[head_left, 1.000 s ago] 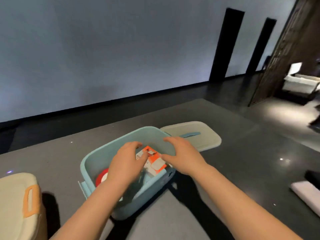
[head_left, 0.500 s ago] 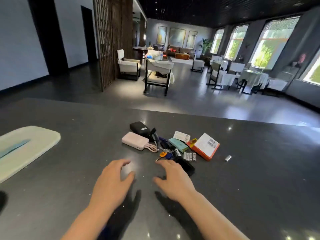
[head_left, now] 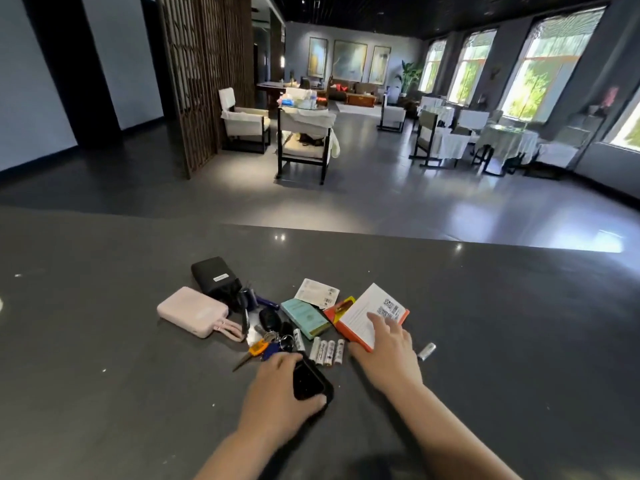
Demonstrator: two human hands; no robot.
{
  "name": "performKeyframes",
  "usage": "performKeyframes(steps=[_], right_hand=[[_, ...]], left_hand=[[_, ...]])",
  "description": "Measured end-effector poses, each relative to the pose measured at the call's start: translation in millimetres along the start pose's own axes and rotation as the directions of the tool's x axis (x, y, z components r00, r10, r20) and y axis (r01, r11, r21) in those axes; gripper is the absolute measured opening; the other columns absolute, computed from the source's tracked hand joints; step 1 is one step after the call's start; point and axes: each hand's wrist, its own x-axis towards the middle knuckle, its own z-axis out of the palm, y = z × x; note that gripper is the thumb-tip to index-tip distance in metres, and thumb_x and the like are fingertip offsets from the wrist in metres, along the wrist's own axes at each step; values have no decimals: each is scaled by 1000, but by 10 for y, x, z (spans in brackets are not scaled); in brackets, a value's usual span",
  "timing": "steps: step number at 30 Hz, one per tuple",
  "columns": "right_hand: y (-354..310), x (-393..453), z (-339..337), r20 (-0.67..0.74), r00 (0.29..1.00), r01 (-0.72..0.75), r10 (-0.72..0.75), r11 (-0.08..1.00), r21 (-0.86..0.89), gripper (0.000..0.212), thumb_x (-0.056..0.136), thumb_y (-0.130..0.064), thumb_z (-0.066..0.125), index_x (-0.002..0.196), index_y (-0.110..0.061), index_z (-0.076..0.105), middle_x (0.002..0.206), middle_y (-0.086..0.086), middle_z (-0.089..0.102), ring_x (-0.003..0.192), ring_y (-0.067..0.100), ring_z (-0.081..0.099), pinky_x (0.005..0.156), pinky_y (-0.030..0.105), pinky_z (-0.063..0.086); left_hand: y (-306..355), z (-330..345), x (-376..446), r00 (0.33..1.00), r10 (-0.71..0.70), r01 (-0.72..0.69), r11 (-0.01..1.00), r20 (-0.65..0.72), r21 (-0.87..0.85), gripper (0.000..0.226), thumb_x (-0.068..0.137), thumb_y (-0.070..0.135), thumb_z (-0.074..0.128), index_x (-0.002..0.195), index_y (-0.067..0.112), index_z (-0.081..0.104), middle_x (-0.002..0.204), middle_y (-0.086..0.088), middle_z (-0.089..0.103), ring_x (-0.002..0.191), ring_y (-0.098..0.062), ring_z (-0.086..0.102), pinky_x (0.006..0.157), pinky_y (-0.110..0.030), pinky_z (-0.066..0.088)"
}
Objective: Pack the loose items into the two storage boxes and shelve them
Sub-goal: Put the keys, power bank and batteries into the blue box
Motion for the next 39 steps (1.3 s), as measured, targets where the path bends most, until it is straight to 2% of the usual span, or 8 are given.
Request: performKeyframes(steps=[5,9,12,15,22,26,31,39], right_hand=[[-115,643,170,7,945,-323,326,936,138,125,63,-81,59,151,-22,-7,160,14,0,146,32,4,112,50,22],[-156,909,342,-8,920,-385,391,909,158,137,53,-85,62,150,-24,-13,159,14,-9,144,36,6,112,50,21],[-66,924,422,9,901,-431,434,891,141,141,51,-86,63,151,-20,-11,158,20,-5,143,39,8,114,49,16],[35,819,452,-30,907,-413,420,901,133,132,55,-77,67,150,-16,1,152,21,18,135,37,23,111,45,22],[-363,361,241,-52,994,-97,97,995,0,111,55,-69,69,142,-18,22,140,12,34,125,33,33,103,43,33],[-956,-37,216,25,991,136,-135,990,-33,106,52,-65,71,140,-25,27,141,9,32,127,33,31,103,43,32],[-1953,-730,415,140,900,402,-414,910,104,98,52,-59,71,138,-33,31,136,2,37,121,28,33,99,40,37],[-3759,-2308,1043,270,621,626,-736,673,394,98,53,-53,76,140,-36,33,136,-2,39,123,24,32,99,37,35]], left_hand=[[-65,274,153,998,-66,67,994,-22,88,111,52,79,58,144,30,20,144,6,22,134,-18,20,110,-34,28],[-119,381,209,998,-40,46,993,-52,108,119,45,82,57,145,32,16,140,9,17,132,-16,16,111,-32,27],[-148,399,225,996,-39,46,994,-76,98,117,44,80,57,144,33,18,133,11,19,127,-14,20,108,-31,29],[-171,371,228,993,-43,54,994,-113,99,115,41,76,60,142,32,27,128,10,28,122,-13,25,107,-29,30],[-245,-43,107,963,-73,79,997,-259,14,112,38,69,67,138,27,38,129,6,36,122,-16,27,106,-28,29],[-518,-565,-210,920,-126,126,992,-371,-26,107,38,63,73,134,24,43,116,8,38,117,-17,31,99,-26,33],[-1172,-1316,-1062,805,-306,274,952,-509,-138,111,41,63,75,138,24,40,113,11,34,118,-14,29,98,-23,30],[-2127,-2504,-3127,470,-490,508,831,-734,-229,111,40,68,68,139,28,39,116,11,35,117,-10,31,99,-22,32]])
